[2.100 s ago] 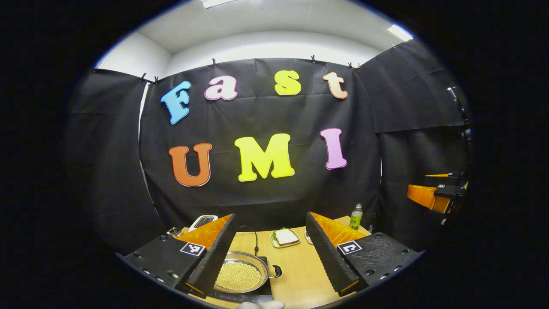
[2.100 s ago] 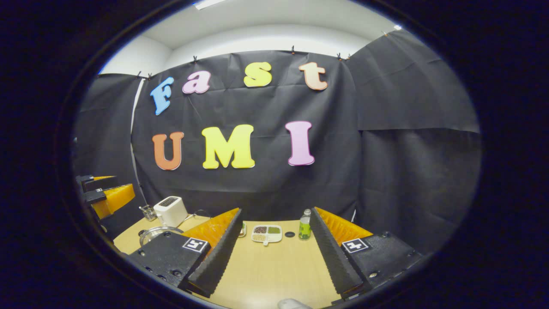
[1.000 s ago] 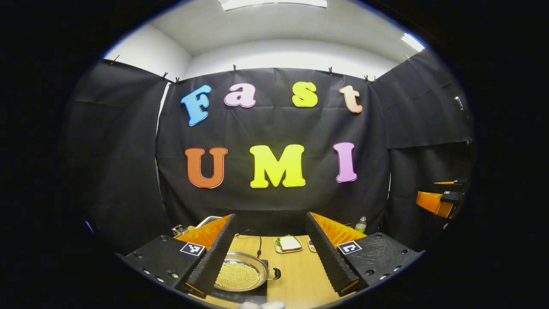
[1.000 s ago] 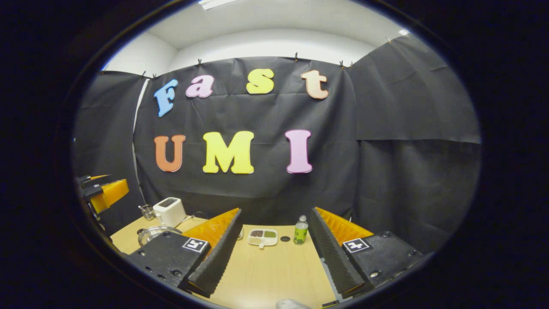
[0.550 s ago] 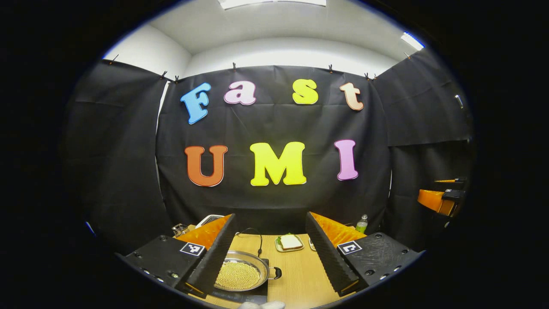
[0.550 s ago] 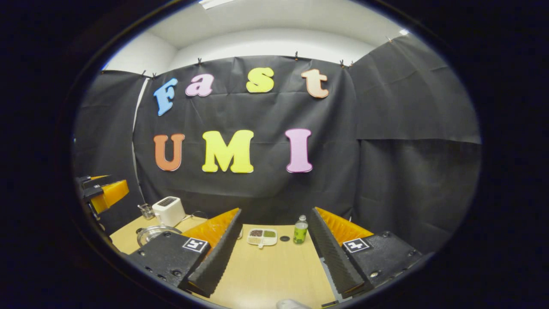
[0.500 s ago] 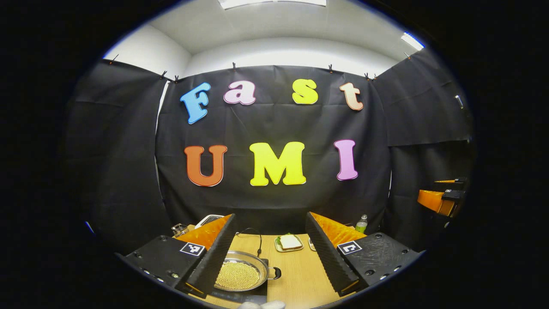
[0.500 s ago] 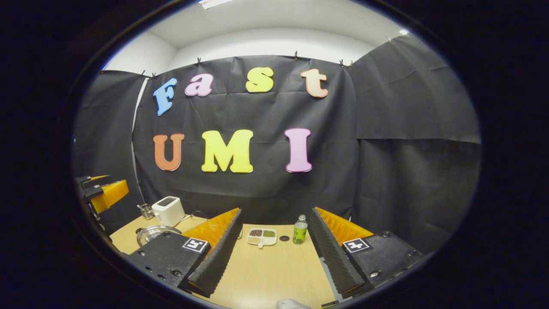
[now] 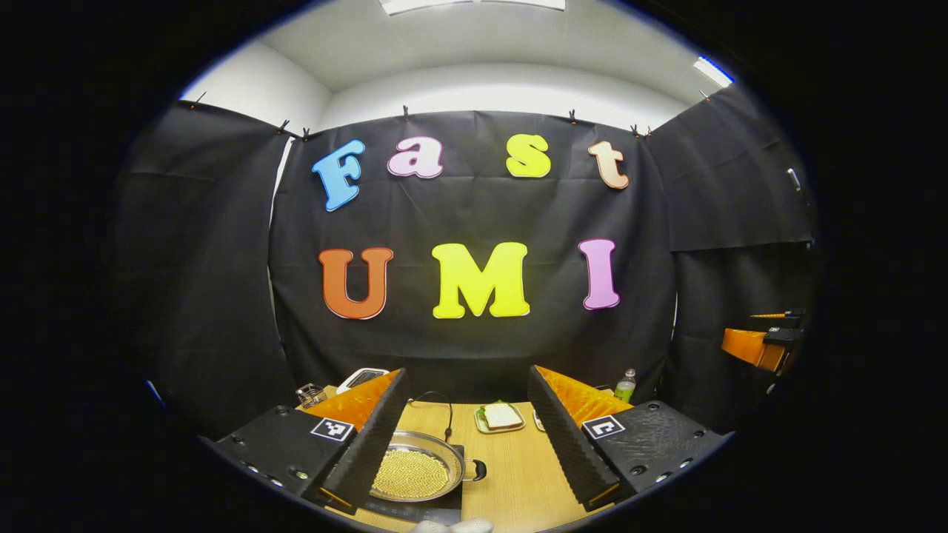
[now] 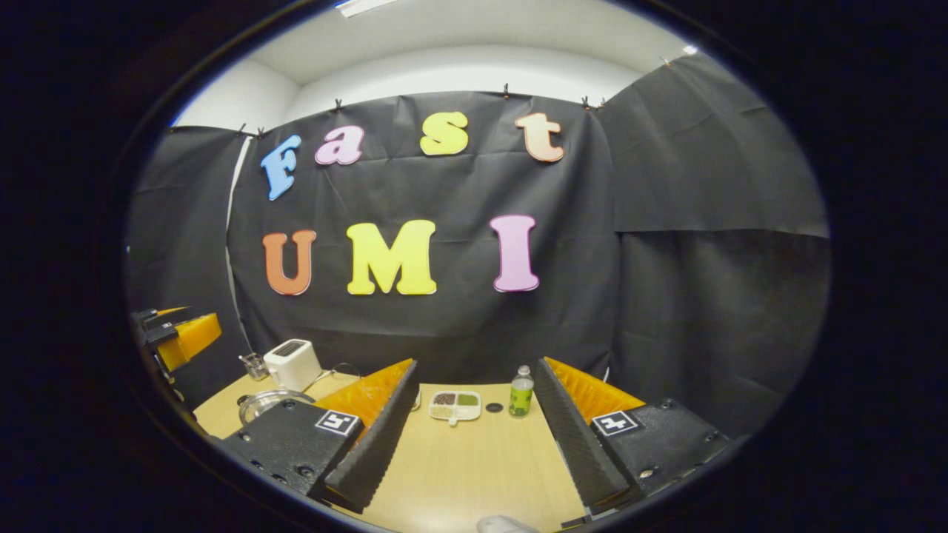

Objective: First push the handle of the pot to place it horizontally, then grasp the pot with both hands and set it on the induction cooktop.

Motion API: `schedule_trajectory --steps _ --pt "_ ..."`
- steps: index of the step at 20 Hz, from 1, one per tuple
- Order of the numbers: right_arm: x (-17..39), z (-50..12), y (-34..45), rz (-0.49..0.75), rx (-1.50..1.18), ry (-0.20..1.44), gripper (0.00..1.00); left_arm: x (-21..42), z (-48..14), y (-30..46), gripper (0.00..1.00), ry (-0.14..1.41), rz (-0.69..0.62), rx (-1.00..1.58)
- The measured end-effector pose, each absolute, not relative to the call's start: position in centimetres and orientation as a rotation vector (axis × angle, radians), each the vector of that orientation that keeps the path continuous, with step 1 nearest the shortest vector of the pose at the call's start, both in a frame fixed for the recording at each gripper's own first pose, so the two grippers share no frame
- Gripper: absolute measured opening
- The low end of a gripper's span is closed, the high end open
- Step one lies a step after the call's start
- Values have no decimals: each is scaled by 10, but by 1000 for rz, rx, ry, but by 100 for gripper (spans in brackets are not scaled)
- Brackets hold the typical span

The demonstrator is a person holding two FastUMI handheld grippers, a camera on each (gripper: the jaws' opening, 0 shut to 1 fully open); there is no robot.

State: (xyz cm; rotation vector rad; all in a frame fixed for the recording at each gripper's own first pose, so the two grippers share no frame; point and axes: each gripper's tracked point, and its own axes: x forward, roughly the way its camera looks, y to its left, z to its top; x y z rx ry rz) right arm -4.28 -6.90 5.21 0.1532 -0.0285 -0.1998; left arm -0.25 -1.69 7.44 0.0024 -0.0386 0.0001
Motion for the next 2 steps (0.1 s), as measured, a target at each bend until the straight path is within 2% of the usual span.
schedule_trajectory --steps 2 --pt "-43 50 -67 -195 159 -22 99 -3 71 -16 96 -34 3 1"
